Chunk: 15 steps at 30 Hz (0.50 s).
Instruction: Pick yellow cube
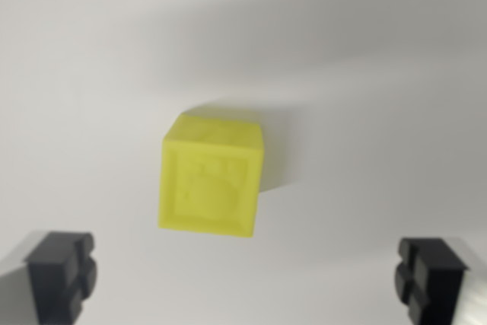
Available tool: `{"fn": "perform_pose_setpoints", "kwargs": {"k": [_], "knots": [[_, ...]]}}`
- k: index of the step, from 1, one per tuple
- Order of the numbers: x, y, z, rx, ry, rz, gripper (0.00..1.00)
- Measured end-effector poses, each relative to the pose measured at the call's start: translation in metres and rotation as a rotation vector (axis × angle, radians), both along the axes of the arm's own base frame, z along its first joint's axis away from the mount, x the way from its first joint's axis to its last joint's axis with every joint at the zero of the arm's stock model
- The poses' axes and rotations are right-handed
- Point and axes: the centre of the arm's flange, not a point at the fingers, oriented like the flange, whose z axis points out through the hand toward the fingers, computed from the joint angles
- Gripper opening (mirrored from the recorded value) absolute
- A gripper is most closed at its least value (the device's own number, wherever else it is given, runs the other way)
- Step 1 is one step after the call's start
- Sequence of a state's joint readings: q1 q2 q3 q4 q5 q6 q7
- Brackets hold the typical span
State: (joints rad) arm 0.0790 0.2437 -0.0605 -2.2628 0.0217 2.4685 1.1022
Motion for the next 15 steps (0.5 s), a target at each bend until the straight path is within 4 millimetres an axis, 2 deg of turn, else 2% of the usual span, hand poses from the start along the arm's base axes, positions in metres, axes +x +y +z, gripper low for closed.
{"fn": "perform_pose_setpoints", "kwargs": {"k": [15], "knots": [[-0.011, 0.012, -0.038, 0.0, -0.015, -0.046, 1.0]]}}
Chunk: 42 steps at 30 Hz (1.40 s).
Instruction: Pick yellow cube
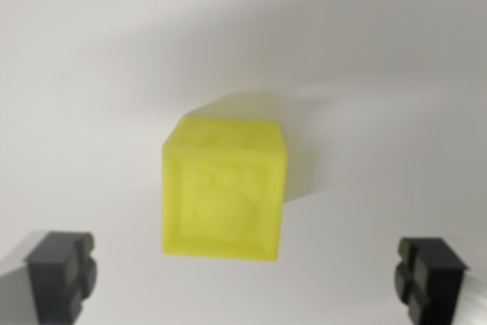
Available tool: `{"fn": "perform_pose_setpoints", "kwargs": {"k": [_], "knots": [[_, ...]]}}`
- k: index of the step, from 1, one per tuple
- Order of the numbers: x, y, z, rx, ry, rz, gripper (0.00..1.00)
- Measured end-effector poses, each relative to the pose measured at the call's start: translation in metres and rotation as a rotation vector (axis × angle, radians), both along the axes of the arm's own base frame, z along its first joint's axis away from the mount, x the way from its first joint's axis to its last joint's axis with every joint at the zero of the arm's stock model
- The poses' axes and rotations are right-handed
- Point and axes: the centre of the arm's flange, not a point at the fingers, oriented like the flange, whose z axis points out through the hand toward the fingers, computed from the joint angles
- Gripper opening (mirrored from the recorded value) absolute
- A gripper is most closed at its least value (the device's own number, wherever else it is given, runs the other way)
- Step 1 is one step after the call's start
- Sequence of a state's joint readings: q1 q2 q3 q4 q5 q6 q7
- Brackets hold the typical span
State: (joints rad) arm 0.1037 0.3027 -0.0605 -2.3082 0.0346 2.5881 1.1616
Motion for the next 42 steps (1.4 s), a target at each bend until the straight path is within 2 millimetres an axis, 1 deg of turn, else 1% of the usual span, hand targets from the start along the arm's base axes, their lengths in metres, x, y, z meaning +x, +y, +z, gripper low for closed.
{"fn": "perform_pose_setpoints", "kwargs": {"k": [15, 20, 27, 42], "knots": [[-0.011, 0.012, -0.038, 0.0, -0.015, -0.046, 1.0], [-0.014, 0.015, -0.045, -0.001, -0.019, -0.058, 1.0], [-0.014, 0.015, -0.05, -0.001, -0.019, -0.061, 1.0], [-0.015, 0.015, -0.087, -0.001, -0.02, -0.063, 1.0]]}}
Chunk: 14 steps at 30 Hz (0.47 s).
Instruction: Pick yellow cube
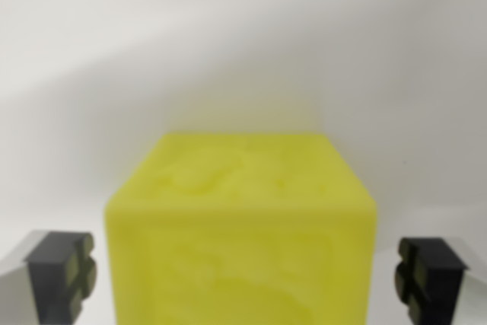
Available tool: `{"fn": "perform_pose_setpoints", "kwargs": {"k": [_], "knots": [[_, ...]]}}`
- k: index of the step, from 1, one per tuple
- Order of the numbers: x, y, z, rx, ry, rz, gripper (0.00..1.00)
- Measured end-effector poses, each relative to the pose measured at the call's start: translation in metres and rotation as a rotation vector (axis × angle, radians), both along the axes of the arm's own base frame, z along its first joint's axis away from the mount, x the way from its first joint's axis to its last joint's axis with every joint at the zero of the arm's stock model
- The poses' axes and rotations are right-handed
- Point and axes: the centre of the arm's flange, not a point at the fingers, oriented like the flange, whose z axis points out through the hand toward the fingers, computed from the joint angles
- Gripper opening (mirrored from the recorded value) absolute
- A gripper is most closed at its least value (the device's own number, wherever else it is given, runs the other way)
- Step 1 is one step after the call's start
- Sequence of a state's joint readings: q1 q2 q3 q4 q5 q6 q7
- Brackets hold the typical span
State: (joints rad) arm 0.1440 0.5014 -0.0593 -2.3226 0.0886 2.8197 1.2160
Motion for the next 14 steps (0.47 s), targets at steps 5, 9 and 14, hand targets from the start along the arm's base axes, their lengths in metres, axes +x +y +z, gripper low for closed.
{"fn": "perform_pose_setpoints", "kwargs": {"k": [5, 9, 14], "knots": [[-0.0001, 0.0, -0.0075, 0.0, 0.0, -0.001, 1.0], [0.0, 0.0003, -0.0077, 0.0, -0.001, -0.001, 0.0], [0.0, 0.0003, -0.0077, 0.0, -0.001, -0.001, 0.0]]}}
